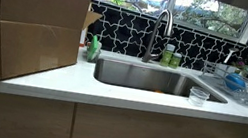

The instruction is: Remove a blue bowl from the sink and place it on the dish drying rack

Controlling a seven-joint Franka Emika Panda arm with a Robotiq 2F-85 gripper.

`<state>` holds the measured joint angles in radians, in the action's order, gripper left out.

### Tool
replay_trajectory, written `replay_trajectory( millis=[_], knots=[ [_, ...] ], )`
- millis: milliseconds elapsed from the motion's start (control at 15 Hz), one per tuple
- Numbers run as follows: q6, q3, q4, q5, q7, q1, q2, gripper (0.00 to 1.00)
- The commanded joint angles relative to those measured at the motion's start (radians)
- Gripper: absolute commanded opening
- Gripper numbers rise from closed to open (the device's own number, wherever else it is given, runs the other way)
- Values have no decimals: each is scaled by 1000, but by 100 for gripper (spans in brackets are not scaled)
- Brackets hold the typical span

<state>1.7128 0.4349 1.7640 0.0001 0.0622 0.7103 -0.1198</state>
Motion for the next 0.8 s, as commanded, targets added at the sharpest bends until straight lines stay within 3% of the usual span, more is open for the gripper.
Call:
replay_trajectory(
  millis=[0, 267, 333, 733],
  knots=[
    [5, -36, 61, -190, -33, -61, -106, 100],
    [22, -62, 94, -288, -45, -122, -176, 100],
    [-5, -30, 31, -244, -26, -130, -121, 100],
    [-5, -37, 52, -272, -33, -151, -153, 100]
  ],
)
